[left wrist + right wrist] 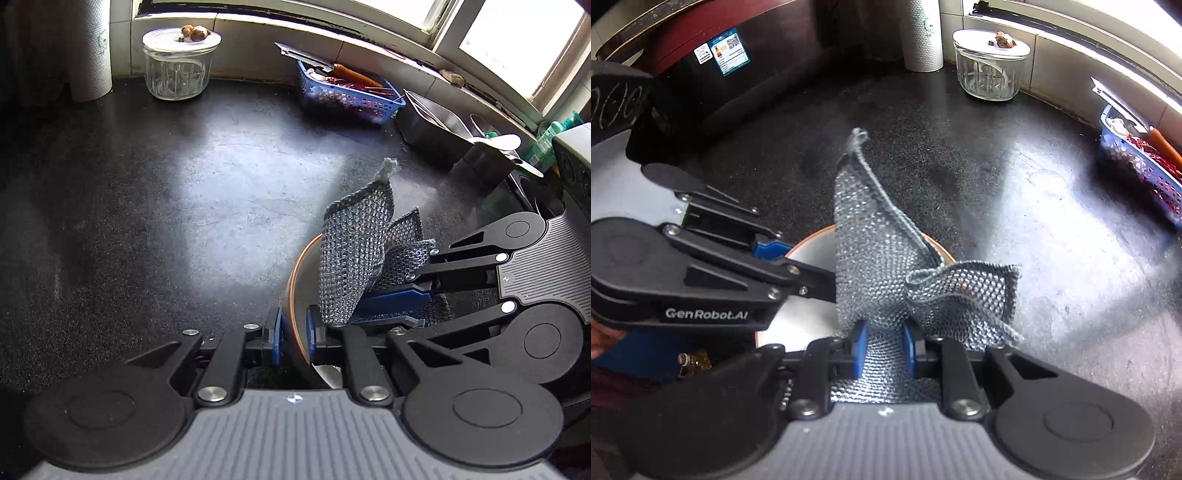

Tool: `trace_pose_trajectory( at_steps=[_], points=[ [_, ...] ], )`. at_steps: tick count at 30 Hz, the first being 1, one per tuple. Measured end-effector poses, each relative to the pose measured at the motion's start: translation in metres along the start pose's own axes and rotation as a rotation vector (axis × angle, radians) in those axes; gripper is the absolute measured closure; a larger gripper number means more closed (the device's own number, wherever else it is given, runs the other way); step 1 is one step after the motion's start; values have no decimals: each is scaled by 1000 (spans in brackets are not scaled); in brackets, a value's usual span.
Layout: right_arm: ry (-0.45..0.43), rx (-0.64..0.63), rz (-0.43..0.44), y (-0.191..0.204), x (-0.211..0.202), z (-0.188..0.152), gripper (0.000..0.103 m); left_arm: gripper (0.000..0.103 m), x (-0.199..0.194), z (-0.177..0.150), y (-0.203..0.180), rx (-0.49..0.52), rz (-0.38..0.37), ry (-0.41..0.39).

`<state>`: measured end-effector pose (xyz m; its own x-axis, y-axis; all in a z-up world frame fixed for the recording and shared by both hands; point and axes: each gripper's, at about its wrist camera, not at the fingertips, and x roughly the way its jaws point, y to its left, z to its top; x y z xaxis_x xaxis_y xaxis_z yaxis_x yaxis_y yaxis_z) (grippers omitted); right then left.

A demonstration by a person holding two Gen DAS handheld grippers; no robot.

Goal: Clean bowl
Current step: 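Press the mesh cloth into the bowl with the right gripper while the left gripper holds the rim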

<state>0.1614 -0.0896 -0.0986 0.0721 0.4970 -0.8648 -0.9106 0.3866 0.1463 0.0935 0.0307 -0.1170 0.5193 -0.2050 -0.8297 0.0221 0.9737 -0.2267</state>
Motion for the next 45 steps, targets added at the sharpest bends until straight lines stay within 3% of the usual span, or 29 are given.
trace_pose_trajectory(
  at_steps=[6, 11, 18, 22, 29, 33, 37, 38, 40, 45],
  points=[
    [-4, -15, -2, 0, -3, -6, 84, 91, -1, 1, -8, 30, 17, -6],
    [-40, -71, -5, 4, -10, -12, 76, 91, 0, -1, -10, 27, 20, -2],
    [-114, -234, -51, 18, -25, -21, 46, 92, -1, -1, -12, 35, 25, -9],
    [-144, -306, -104, 26, -34, -21, 38, 92, -1, -1, -13, 35, 26, -9],
    [-120, -360, -125, 31, -21, -15, 38, 92, 0, 0, -11, 22, 25, -4],
    [-96, -337, -101, 30, -15, -13, 39, 92, 0, 0, -10, 19, 21, -3],
    [-84, -308, -94, 26, -13, -11, 51, 92, 1, 1, -9, 16, 19, 0],
    [-88, -292, -85, 25, -14, -10, 55, 92, 1, 1, -8, 13, 20, 1],
    [-99, -267, -97, 21, -13, -9, 76, 92, 1, 1, -8, 11, 22, 3],
    [-112, -231, -76, 15, -10, -10, 91, 92, 2, 1, -8, 7, 23, 0]
  ],
)
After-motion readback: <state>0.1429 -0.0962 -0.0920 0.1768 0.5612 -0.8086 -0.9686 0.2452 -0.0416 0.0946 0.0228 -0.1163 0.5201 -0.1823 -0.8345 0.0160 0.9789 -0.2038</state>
